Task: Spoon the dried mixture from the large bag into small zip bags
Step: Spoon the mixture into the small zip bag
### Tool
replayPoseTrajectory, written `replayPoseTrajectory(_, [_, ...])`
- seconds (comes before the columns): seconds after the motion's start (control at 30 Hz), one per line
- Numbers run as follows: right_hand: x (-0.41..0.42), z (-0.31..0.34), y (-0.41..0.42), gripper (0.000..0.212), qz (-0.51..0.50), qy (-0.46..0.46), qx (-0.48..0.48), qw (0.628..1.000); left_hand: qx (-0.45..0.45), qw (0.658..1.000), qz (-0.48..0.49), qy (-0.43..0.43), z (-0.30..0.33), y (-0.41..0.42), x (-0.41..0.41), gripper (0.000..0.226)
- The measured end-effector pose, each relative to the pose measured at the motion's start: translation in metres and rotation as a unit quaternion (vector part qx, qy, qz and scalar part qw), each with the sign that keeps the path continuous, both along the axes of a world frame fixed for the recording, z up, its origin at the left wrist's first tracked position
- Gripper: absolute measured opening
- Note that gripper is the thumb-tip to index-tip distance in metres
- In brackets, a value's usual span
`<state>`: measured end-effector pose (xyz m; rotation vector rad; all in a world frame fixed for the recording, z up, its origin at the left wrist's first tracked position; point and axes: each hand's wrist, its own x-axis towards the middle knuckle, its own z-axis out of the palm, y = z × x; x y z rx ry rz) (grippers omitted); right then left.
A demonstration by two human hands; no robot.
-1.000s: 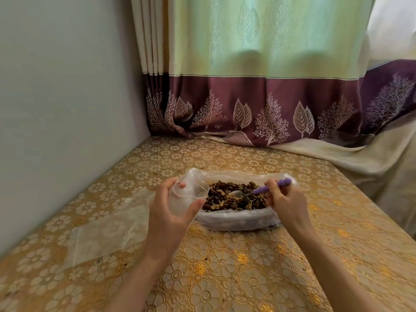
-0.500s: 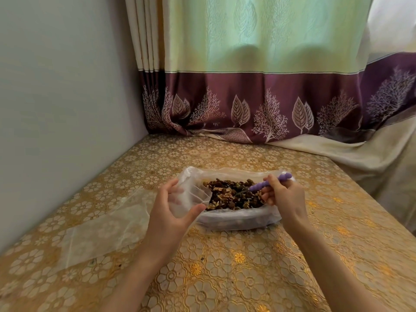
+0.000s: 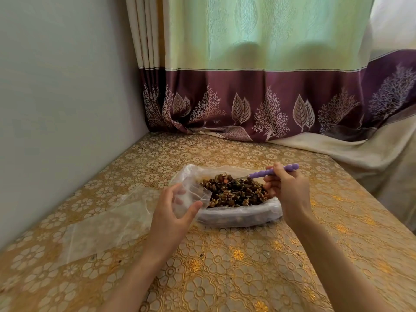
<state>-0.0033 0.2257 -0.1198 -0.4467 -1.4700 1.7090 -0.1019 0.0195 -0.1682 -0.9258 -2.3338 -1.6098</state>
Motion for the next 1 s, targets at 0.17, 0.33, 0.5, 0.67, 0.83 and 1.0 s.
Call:
replayPoseTrajectory(0.17, [0.003,0.017,-0.016,0.027,0.050,0.038,0.001,0.998,0.016,1.000,0.006,-0.015,0.000,0.001,0.000,0.055])
replayPoseTrajectory(0.33, [0.006,0.027,-0.039,0.025,0.137,0.048,0.079,0.986,0.048,0.998,0.003,-0.036,0.005,0.001,0.004,0.058])
replayPoseTrajectory(0.5, [0.007,0.029,-0.050,0.014,0.207,0.033,0.169,0.963,0.117,0.991,-0.022,-0.061,0.011,-0.002,0.007,0.069])
replayPoseTrajectory(0.67, [0.005,0.025,-0.050,0.018,0.220,0.043,0.169,0.960,0.114,0.992,-0.006,-0.054,0.011,-0.002,0.005,0.067])
replayPoseTrajectory(0.83, [0.005,0.025,-0.035,0.019,0.130,0.120,0.079,0.981,0.128,0.990,0.010,-0.057,0.012,-0.004,0.005,0.074])
replayPoseTrajectory(1.0, [0.009,0.015,-0.005,0.026,-0.021,0.066,0.104,0.992,0.110,0.993,0.006,-0.044,0.014,-0.003,0.008,0.074])
